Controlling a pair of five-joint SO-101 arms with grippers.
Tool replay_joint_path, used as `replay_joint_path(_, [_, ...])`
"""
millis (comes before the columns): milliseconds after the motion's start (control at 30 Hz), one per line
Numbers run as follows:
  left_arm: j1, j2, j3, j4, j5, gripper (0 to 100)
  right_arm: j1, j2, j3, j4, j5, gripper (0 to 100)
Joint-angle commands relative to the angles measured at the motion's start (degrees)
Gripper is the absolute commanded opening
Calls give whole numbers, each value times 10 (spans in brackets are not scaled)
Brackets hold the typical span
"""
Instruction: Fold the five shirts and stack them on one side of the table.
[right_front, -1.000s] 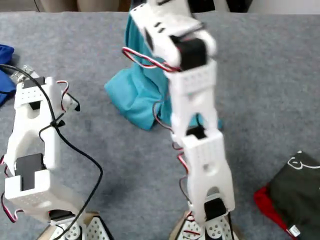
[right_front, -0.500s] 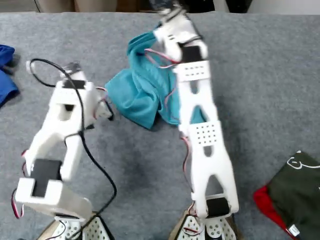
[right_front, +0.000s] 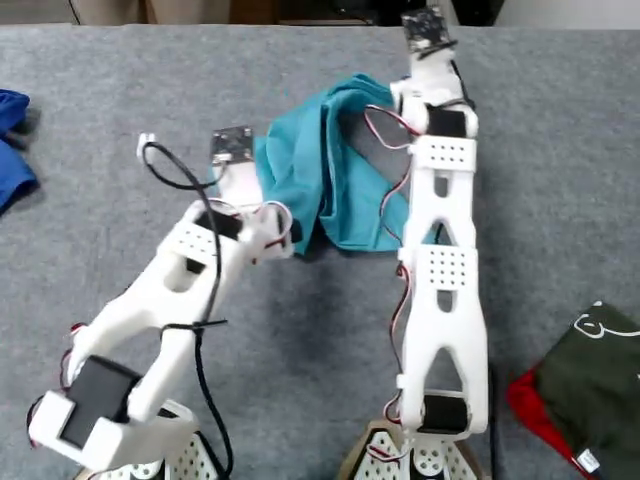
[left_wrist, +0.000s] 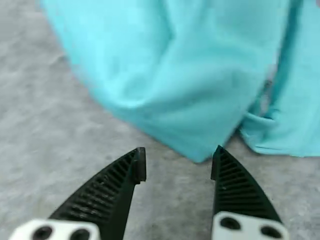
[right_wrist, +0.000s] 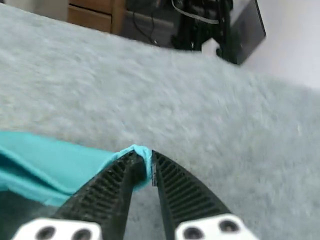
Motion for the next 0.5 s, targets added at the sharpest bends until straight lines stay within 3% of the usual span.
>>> replay_joint_path(0, [40,18,-23,-33,-2,222,20,1,-19,-24,-15,5])
replay_joint_path(267, [57,145,-113,-27,-5,221,26,28,-6,-53,-15,5])
replay_joint_path(467, [38,220,-211,55,-4,220,27,29,-6,-53,-15,5])
